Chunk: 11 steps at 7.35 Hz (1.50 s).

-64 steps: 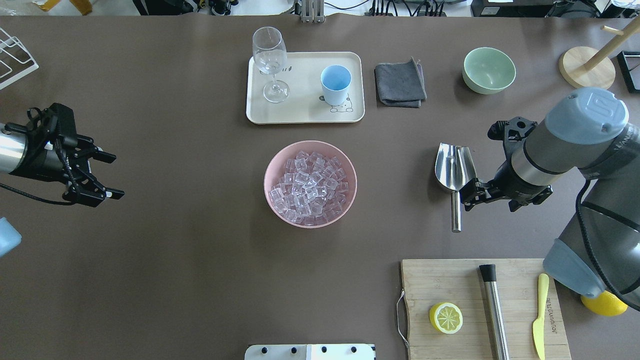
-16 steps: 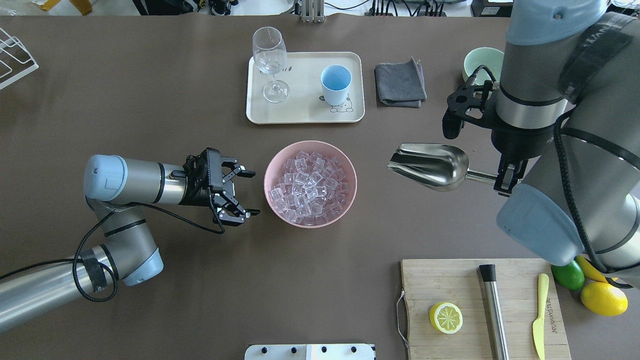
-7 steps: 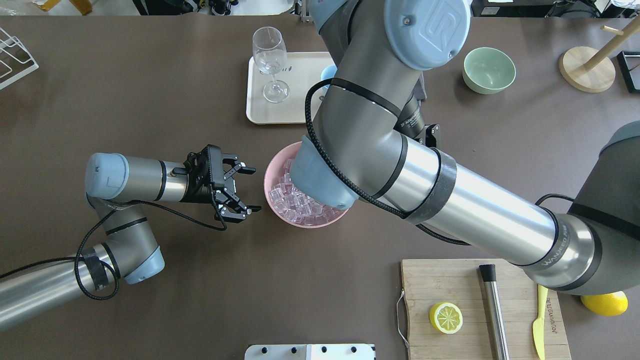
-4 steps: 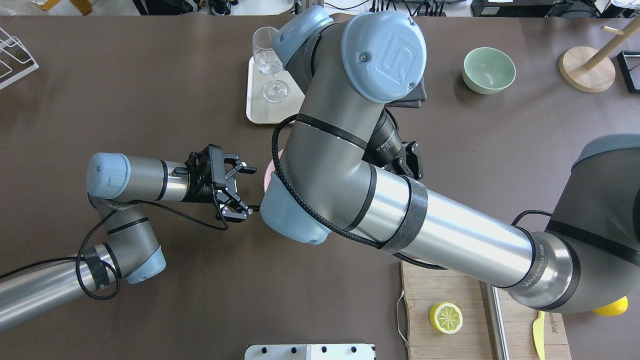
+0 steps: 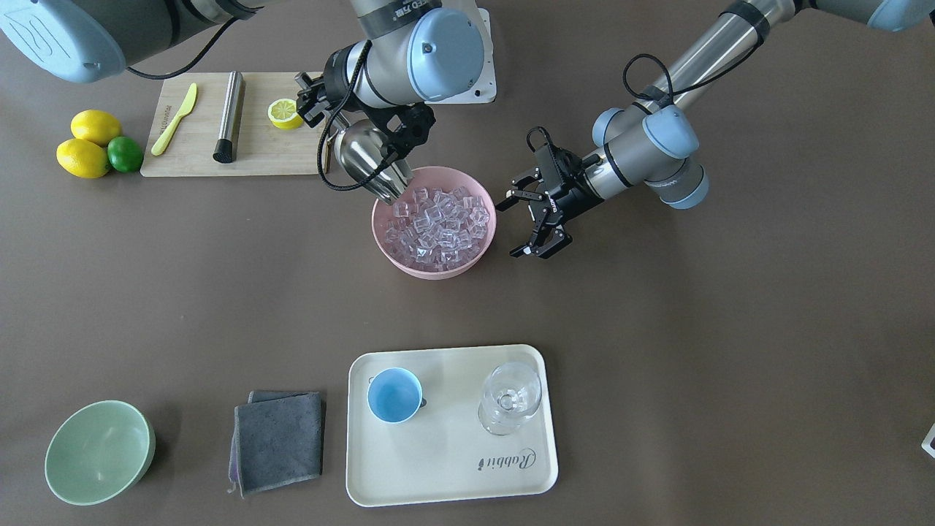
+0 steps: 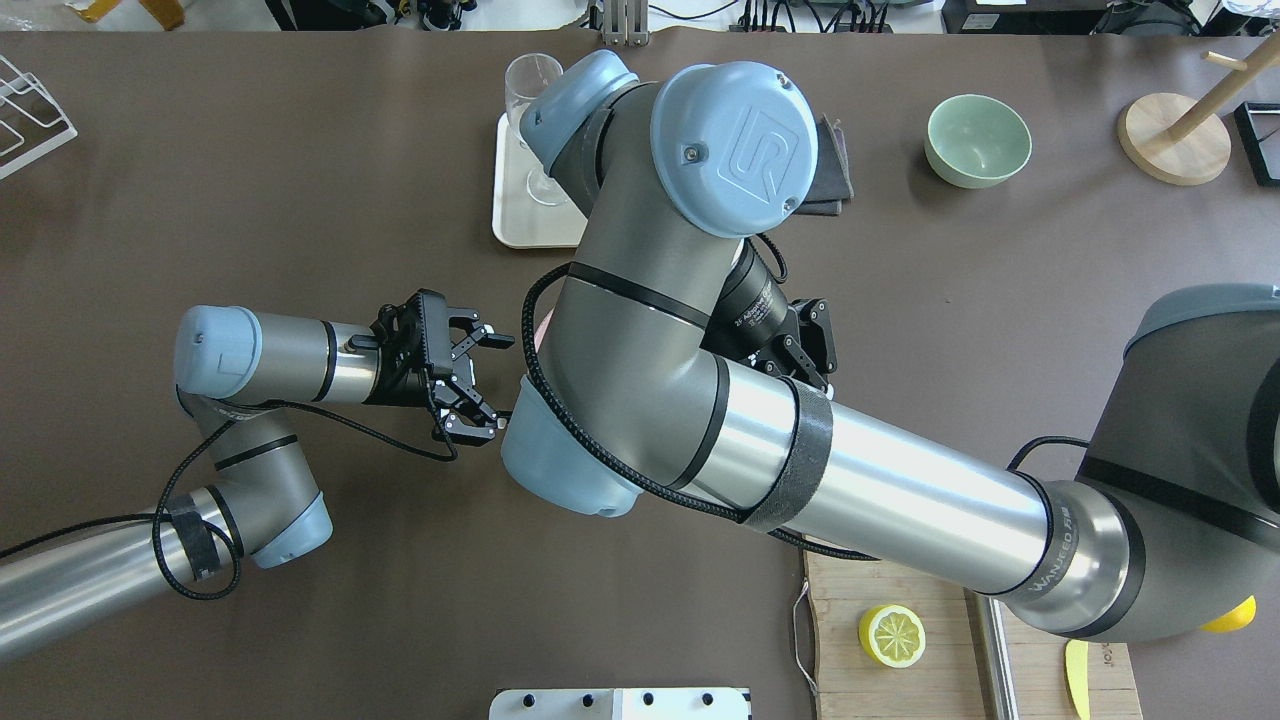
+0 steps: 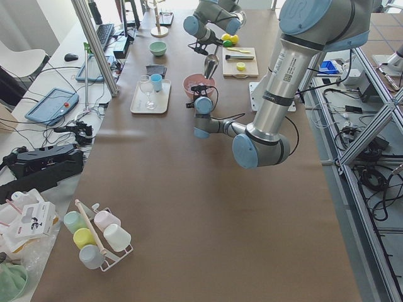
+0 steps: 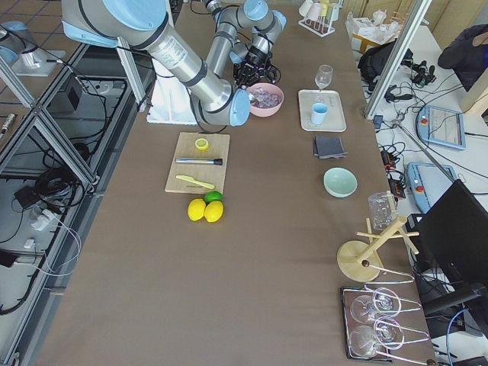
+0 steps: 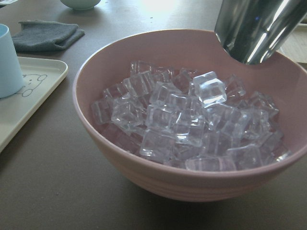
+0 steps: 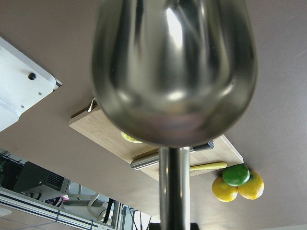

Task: Put ice in cup with scoop
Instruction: 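Swing the right arm over and lower the scoop into the pink bowl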

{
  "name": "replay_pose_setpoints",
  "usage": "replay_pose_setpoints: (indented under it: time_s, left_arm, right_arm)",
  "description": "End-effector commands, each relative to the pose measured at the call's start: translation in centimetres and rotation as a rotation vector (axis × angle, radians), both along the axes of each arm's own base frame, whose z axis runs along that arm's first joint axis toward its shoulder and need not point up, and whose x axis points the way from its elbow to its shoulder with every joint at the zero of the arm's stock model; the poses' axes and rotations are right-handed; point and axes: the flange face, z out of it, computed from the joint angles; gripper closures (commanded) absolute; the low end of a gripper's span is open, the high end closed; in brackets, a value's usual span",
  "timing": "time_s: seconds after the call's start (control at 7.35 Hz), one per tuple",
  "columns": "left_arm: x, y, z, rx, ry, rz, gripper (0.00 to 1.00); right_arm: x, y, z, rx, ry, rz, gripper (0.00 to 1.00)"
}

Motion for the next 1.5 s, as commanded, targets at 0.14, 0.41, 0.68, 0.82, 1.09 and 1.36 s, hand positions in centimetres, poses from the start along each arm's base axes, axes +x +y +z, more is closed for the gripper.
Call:
replay_pose_setpoints:
  time_s: [0.14,0.41,0.68,0.82,1.09,1.36]
  left_arm:
    - [0.0,0.0,0.2,-0.002,-0.003,0.001,0.02]
    - [0.0,0.0,0.1,-0.001,-0.001,0.001,0.02]
    - [0.0,0.1,0.1,0.001,0.001,0.001,0.02]
    - [0.0,0.0,0.0,0.001,0.001,0.001,0.02]
    - [0.0,0.0,0.1,-0.001,-0.001,0.001,0.02]
    - [0.0,-0.1,0.0,0.0,0.0,-0.001,0.02]
  right_arm:
    - [-0.4,-0.2,-0.4,0.004,0.01,0.009,1.0]
    - [-0.8,0.0,-0.5,0.011,0.015,0.0,1.0]
    - [-2.4,-0.5,-0.5,0.016,0.022,-0.009,1.0]
    - [-2.9,-0.8,-0.7,0.019,0.018,-0.009,1.0]
    - [-3.8,-1.3,-0.4,0.018,0.022,-0.002,1.0]
    - [-5.1,-2.2,0.7,0.019,0.022,0.002,1.0]
